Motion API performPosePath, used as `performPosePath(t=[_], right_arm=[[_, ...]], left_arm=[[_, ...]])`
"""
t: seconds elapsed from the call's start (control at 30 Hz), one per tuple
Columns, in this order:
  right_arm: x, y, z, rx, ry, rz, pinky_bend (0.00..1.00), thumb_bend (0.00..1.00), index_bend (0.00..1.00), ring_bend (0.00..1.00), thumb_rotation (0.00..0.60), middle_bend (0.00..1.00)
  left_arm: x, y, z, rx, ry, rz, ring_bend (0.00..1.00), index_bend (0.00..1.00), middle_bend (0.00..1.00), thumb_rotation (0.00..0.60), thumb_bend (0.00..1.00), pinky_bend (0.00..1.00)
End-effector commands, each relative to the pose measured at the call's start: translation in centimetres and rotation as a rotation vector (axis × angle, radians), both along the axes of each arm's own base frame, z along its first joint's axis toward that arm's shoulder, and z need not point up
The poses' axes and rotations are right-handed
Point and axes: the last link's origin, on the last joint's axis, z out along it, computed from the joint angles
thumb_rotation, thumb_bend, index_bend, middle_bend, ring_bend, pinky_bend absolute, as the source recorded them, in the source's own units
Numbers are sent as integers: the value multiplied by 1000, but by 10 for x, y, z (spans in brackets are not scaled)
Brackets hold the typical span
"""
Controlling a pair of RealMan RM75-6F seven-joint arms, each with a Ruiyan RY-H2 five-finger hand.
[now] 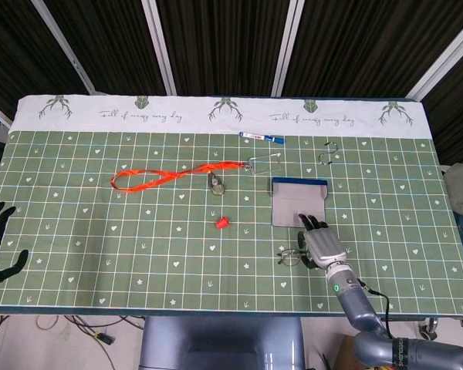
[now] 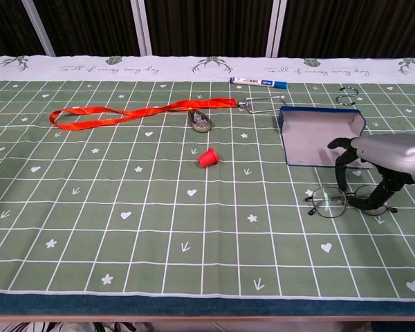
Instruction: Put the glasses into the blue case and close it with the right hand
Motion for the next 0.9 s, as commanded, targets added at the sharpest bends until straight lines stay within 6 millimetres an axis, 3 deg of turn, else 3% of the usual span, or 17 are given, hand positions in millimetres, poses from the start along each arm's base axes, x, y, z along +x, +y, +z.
performPosePath(t=[0.03,0.27,0.5,0.9], right_arm=[[0,-1,-1,0,0,0,187,404,546,51,600,0],[-1,-3,0,-11,-4,-3,187,492,607,60,600,0],[0,-5,1,-7,-17,-6,187,503,621,60,600,0],[26,-34,20,-71,-45,35,187,502,629,60,600,0]], left_arm=[[0,0,0,1,-2,0,0,71,5,600,342,0],[0,0,1,2,-6,4,0,71,5,600,342,0],[0,0,0,-3,-8,8,0,71,5,600,342,0],[0,-1,0,-6,-16,13,0,71,5,600,342,0]])
